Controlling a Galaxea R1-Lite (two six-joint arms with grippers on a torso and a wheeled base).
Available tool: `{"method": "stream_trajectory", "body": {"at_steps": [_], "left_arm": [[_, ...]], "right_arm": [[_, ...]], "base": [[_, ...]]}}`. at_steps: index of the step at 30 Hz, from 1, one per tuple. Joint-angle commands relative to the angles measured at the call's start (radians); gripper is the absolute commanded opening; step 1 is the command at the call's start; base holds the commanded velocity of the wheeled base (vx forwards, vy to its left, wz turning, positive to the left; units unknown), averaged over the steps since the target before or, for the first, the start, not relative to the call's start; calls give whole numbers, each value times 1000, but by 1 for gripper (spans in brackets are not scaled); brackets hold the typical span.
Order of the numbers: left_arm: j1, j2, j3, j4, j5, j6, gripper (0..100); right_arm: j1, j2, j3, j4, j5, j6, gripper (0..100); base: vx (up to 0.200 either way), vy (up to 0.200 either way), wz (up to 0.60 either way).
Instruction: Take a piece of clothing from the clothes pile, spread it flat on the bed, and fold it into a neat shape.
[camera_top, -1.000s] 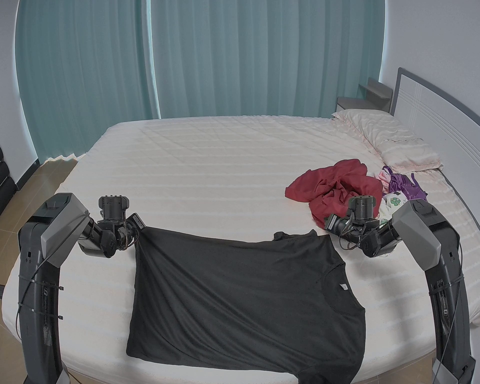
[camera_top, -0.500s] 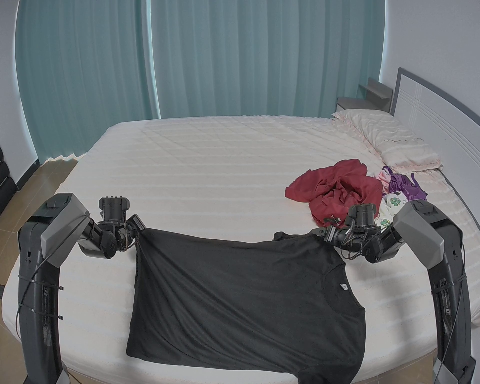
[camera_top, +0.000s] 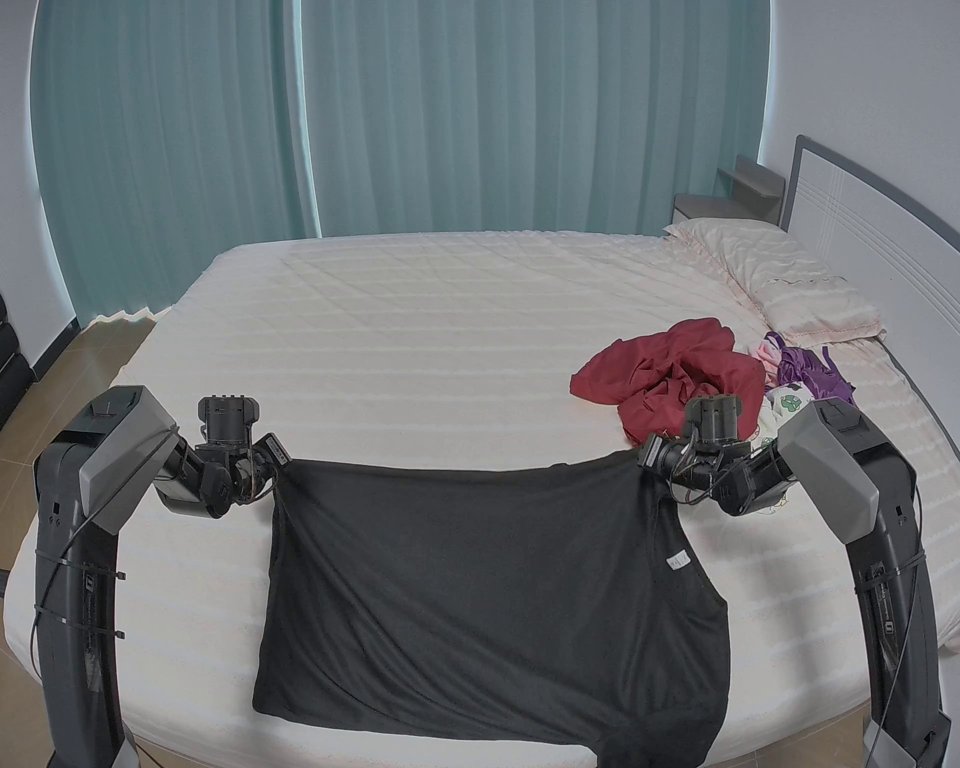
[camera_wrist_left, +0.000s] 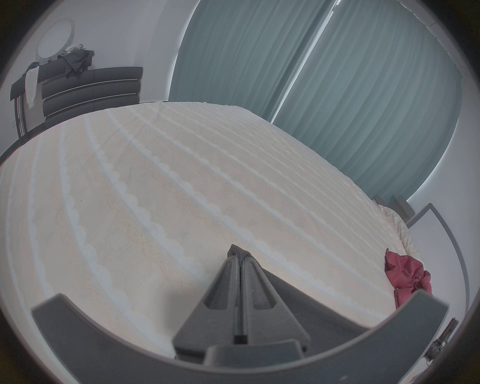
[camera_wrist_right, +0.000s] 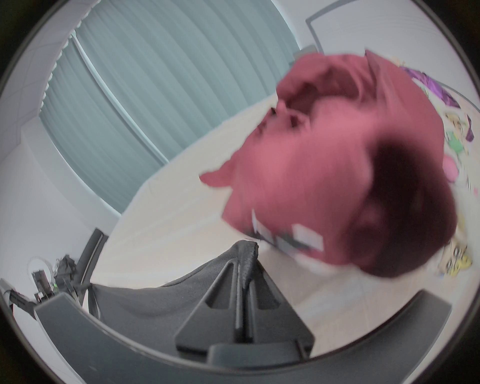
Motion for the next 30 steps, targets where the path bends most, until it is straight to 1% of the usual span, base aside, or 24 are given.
{"method": "stream_trajectory", "body": {"at_steps": [1,2,7,13,14,20,21,22,23,30], "left_arm": [[13,-10,-11,-1,1,0,0],[21,-5,-20,-2,3,1,0],[26,32,-37,1,3,3,0],[7,50,-45,-1,1,4,0],[6,52,-50,-1,1,4,0],[-4,64,-56,-1,3,1,0],[-4,66,-56,-1,3,1,100],[-4,67,-56,-1,3,1,100],[-4,67,-57,2,3,1,100],[-5,58,-54,42,3,3,100]], "right_arm": [[-18,5,-81,-32,-24,22,0],[-19,3,-109,-24,-23,24,0],[-8,30,-130,17,-24,22,0],[-8,66,-207,19,-37,15,0],[-8,71,-225,13,-47,15,0],[-7,89,-238,17,-60,15,0],[-7,96,-236,19,-60,15,0],[-7,97,-234,19,-61,13,0],[-7,102,-225,20,-63,6,100],[-12,91,-184,26,-64,-14,100]], "base": [[0,0,0],[0,0,0],[0,0,0],[0,0,0],[0,0,0],[0,0,0],[0,0,0],[0,0,0],[0,0,0],[0,0,0]]}}
